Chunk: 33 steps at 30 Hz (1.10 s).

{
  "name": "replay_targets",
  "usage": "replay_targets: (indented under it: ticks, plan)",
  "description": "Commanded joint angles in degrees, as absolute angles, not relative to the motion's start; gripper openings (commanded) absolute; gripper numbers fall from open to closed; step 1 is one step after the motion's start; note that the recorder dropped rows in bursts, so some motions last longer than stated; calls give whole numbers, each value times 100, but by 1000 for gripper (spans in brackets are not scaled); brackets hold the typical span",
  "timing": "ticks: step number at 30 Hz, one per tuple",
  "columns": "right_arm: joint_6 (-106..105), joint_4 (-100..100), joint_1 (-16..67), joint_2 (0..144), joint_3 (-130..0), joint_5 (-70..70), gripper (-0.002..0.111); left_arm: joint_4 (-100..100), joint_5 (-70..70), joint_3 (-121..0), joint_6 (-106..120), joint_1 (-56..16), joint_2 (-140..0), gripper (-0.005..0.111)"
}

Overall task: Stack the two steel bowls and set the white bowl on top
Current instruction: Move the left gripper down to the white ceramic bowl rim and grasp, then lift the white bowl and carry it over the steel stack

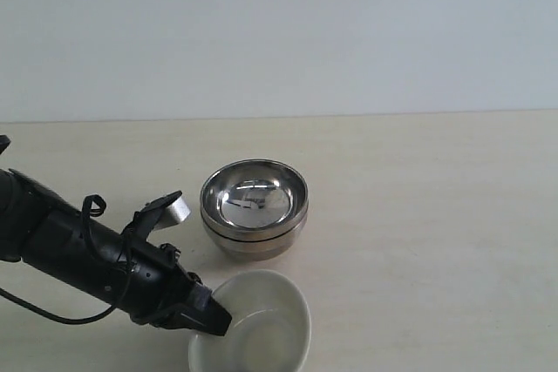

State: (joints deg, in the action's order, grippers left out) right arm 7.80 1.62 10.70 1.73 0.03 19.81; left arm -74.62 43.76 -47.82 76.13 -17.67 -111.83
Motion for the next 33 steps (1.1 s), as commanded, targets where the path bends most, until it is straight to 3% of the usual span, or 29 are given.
replay_targets:
  ticks: [1,24,33]
  plan:
    - [775,210,1032,187,0,1920,0,-7577,4478,-4799,7678,-1792,-11170,4]
    - [775,210,1032,187,0,1920,0,-7172,3951,-4820,6924,-1564,-9768,4]
    - [775,210,1032,187,0,1920,0,-6670,3930,-5525,5858,-1564,-9682,4]
